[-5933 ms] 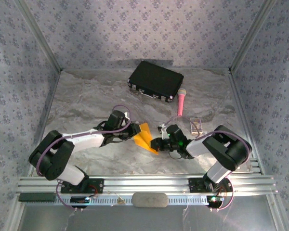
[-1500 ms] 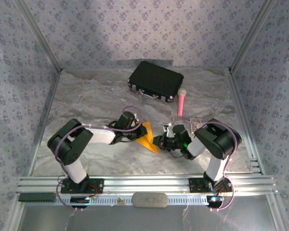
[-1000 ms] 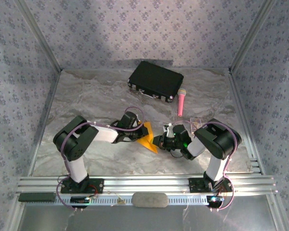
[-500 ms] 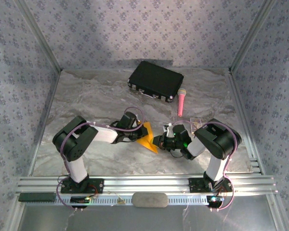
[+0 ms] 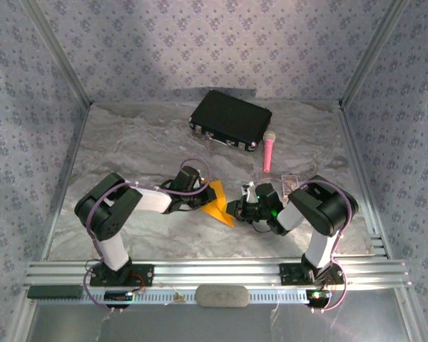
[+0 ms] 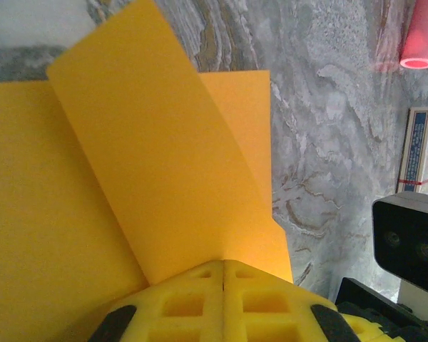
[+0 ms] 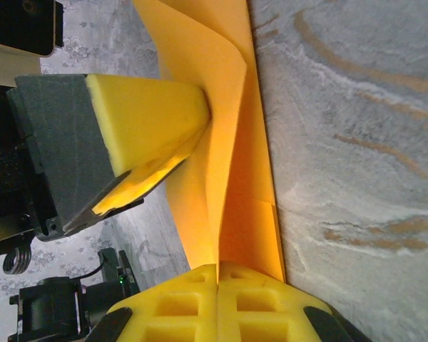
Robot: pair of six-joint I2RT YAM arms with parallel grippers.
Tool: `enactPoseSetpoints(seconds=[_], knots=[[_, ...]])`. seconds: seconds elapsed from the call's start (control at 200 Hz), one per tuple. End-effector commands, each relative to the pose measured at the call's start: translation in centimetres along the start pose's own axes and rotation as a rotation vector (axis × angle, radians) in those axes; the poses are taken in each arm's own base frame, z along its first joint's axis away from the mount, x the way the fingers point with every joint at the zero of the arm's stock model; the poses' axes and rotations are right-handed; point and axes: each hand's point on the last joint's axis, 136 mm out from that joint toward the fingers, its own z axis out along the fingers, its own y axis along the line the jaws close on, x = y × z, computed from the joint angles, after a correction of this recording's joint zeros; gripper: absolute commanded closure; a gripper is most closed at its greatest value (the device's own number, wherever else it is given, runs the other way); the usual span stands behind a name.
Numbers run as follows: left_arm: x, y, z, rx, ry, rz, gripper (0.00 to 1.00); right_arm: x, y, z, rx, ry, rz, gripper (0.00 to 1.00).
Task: Fold a paper plane with a square sheet of paper (pick it up from the middle)
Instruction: Fourth fold the wing at the center of the table.
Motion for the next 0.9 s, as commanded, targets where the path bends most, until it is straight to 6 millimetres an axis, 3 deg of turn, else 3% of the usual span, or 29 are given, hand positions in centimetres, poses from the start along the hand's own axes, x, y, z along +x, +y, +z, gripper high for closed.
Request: enactPoseSetpoints(seconds=[0.0, 0.295, 0.515, 0.615, 0.81, 0.899], knots=[[-0.9, -2.0, -1.1, 0.059, -0.024, 0.024, 0.99, 0.9, -3.9, -0.1, 0.145, 0.016, 0.072, 1.0], [-0.8, -3.2, -0.8, 0.106, 0.004, 0.032, 0.96, 0.9, -4.0, -0.1, 0.15, 0.019, 0.08, 1.0], [-1.1, -2.0, 0.5, 0.061, 0.016, 0.021, 0.95, 1.0, -4.2, -0.1, 0.157, 0.025, 0.082, 1.0], [-1.4, -0.8, 1.1, 0.017, 0.018, -0.014, 0.96, 1.1, -4.3, 0.0, 0.157, 0.029, 0.081, 1.0], [-0.9, 3.9, 1.0, -0.116, 0.004, -0.117, 1.0, 1.1, -4.1, -0.1, 0.154, 0.031, 0.082, 0.99], [-0.7, 4.8, 0.9, -0.128, 0.009, -0.132, 1.0, 1.1, -3.7, -0.2, 0.146, 0.031, 0.076, 0.95]])
